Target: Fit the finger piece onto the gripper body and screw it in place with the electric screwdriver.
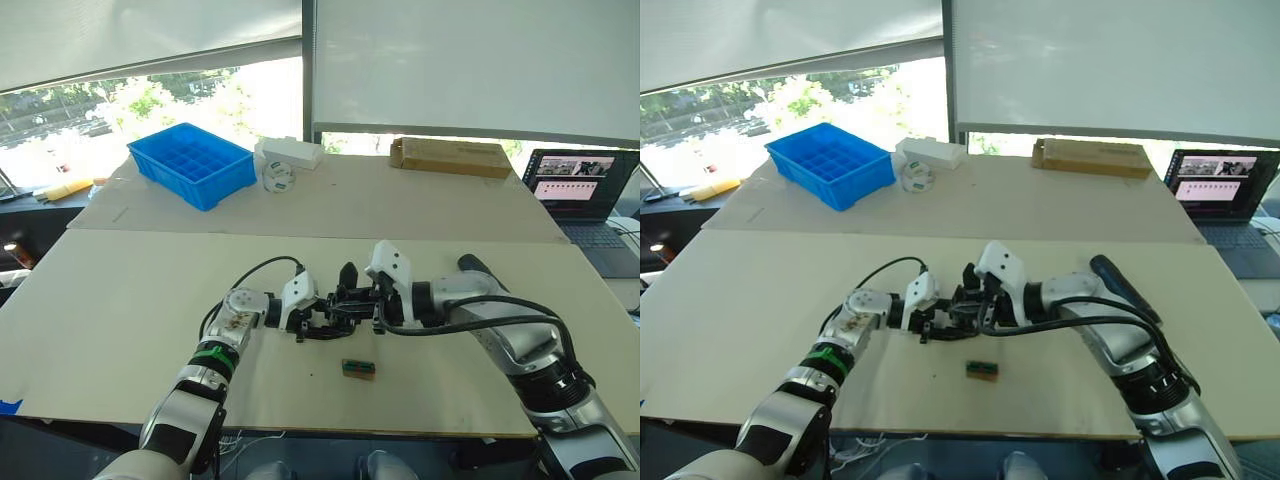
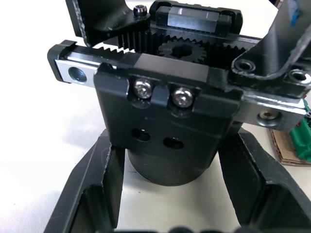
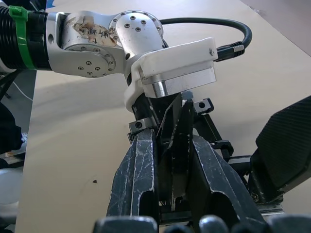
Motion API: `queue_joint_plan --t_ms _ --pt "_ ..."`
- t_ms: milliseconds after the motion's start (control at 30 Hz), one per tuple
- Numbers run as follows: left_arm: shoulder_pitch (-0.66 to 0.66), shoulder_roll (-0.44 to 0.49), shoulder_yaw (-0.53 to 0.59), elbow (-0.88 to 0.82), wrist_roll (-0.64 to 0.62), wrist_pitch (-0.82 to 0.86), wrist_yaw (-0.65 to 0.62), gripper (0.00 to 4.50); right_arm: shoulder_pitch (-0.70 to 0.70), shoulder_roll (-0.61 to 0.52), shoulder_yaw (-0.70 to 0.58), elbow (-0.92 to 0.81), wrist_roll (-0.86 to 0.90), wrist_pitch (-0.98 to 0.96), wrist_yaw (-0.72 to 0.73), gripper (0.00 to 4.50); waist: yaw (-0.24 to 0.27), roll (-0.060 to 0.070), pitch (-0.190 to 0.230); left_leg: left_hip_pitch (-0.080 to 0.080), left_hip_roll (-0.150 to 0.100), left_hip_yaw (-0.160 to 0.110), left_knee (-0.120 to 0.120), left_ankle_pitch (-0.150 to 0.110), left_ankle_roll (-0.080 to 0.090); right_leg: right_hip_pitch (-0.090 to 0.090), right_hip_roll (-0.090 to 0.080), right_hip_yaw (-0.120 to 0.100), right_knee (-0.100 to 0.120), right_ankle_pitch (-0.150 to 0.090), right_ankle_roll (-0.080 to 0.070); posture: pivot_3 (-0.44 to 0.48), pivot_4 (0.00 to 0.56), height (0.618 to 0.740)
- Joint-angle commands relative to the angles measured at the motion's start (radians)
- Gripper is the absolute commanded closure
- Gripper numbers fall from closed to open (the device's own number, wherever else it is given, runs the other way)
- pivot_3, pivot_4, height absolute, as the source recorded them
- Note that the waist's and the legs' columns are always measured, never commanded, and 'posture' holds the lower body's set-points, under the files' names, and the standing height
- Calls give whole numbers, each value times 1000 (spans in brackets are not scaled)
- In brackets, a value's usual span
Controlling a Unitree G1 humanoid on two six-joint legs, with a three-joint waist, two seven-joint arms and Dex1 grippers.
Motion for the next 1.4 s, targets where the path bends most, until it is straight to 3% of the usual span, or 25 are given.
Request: queue_joint_plan --t_ms 33,233,533,600,633,733,900,1100,1400 --pt "24 -14 -34 -18 -9 4 -50 2223 79 -64 86 184 -132 108 -72 4112 1 0 0 0 0 0 0 0 0 0 0 0 0 0 0 0 150 740" --pt "27 -11 -32 -21 -9 3 -46 2223 53 -93 116 130 -167 76 -77 4112 2 0 0 0 0 -2 0 -4 -5 1 0 -2 -2 0 0 0 150 740" --pt "23 -7 -32 -13 -11 3 -41 2223 20 -77 34 -27 -75 121 -101 4112 11 2 2 -7 0 -7 0 -2 -9 -1 0 -8 -7 1 1 0 150 740" --pt "23 -6 -33 -13 -12 2 -41 2223 25 -77 22 -55 -62 132 -104 3093 13 3 4 -8 0 -7 0 -1 -9 -1 0 -8 -9 1 1 0 150 740" --pt "23 -5 -33 -13 -13 2 -41 2223 27 -77 18 -64 -59 135 -105 2906 14 2 6 -9 0 -7 0 -1 -8 -1 0 -9 -9 1 1 0 150 740" --pt "23 -3 -36 -13 -16 2 -42 2223 32 -73 -11 -102 -43 135 -111 1757 15 4 8 -21 -1 -8 1 4 -3 -8 -1 -10 -10 2 2 0 150 740" --pt "19 1 -37 -8 -18 2 -43 2223 28 -61 -62 -164 0 116 -100 21 15 5 11 -25 -2 -8 2 5 -4 -9 1 -21 -10 2 2 0 150 740" --pt "17 -1 -39 -2 -17 0 -42 2223 53 -43 -106 -192 34 52 -73 21 16 6 15 -26 -2 -9 2 5 -4 -10 1 -22 -10 2 2 0 150 740" --pt "21 -1 -37 0 -14 -7 -34 2223 105 45 -192 -157 40 -213 -33 21 14 6 16 -27 -2 -9 4 6 -4 -9 8 -23 -10 2 3 0 150 740"
